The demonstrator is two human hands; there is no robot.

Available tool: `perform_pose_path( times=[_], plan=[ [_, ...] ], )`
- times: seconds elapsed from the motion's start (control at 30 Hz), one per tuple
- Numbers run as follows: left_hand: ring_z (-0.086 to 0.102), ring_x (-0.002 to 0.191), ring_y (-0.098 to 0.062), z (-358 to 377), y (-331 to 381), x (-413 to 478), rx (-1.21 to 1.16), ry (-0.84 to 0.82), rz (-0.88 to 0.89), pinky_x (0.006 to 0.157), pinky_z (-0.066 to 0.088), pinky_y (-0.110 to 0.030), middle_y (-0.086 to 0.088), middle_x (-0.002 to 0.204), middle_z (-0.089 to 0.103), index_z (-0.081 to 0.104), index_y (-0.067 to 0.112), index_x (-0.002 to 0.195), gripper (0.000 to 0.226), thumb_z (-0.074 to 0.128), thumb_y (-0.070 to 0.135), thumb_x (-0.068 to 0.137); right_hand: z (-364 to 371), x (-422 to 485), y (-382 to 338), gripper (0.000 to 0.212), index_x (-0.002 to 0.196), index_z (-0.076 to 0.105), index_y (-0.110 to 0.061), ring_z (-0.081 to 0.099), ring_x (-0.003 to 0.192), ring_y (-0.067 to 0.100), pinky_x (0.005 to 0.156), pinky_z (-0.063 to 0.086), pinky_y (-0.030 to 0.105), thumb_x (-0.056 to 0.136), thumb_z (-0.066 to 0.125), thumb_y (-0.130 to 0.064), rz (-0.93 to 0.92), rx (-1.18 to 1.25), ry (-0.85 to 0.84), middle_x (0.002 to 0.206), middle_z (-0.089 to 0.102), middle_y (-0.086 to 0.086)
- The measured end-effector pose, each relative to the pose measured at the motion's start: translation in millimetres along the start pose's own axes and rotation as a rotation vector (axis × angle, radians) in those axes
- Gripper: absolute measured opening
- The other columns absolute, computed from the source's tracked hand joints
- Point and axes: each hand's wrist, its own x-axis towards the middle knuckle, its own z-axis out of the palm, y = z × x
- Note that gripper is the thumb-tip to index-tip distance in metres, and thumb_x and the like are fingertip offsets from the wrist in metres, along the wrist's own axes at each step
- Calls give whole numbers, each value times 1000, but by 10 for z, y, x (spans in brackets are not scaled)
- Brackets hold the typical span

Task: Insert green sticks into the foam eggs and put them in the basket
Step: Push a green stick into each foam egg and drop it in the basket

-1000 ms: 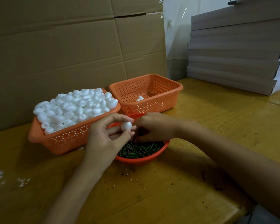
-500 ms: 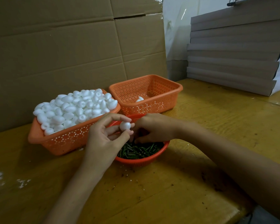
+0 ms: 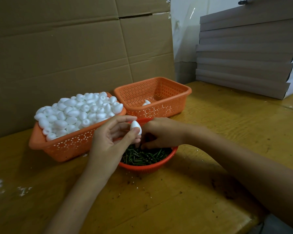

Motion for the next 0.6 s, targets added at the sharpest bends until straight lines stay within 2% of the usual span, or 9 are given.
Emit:
perform_pose_path(
  times=[0.17, 0.43, 0.53, 0.6],
  plan=[
    [80, 88, -27, 6, 9, 0, 2, 1, -5, 75, 63, -26, -8, 98, 80, 77, 18, 110, 26, 77, 27, 85, 5, 0, 4, 23, 120, 73, -26, 54, 94, -4, 86, 52, 29, 97, 72, -27, -4, -1, 9, 115, 73, -11],
    [80, 81, -26, 14, 1, -1, 17, 12, 3, 74, 63, -25, -7, 93, 81, 75, 13, 110, 29, 76, 29, 86, 2, -3, -7, 22, 120, 73, -28, 63, 100, 6, 88, 52, 34, 98, 72, -28, 21, -11, -15, 114, 73, -11],
    [80, 82, -26, 13, 6, -1, 15, 4, 18, 74, 64, -26, -8, 94, 81, 74, 15, 114, 28, 76, 25, 88, -1, -6, -9, 22, 120, 73, -27, 60, 98, 3, 87, 51, 33, 98, 72, -28, 25, -1, -16, 112, 72, -13],
    [80, 84, -27, 0, -2, 4, 17, -7, 29, 75, 63, -26, -9, 97, 81, 74, 16, 114, 23, 75, 15, 91, -3, -2, -5, 21, 119, 73, -28, 55, 91, -2, 81, 48, 27, 98, 72, -28, 21, 1, -25, 102, 65, -22]
  ],
)
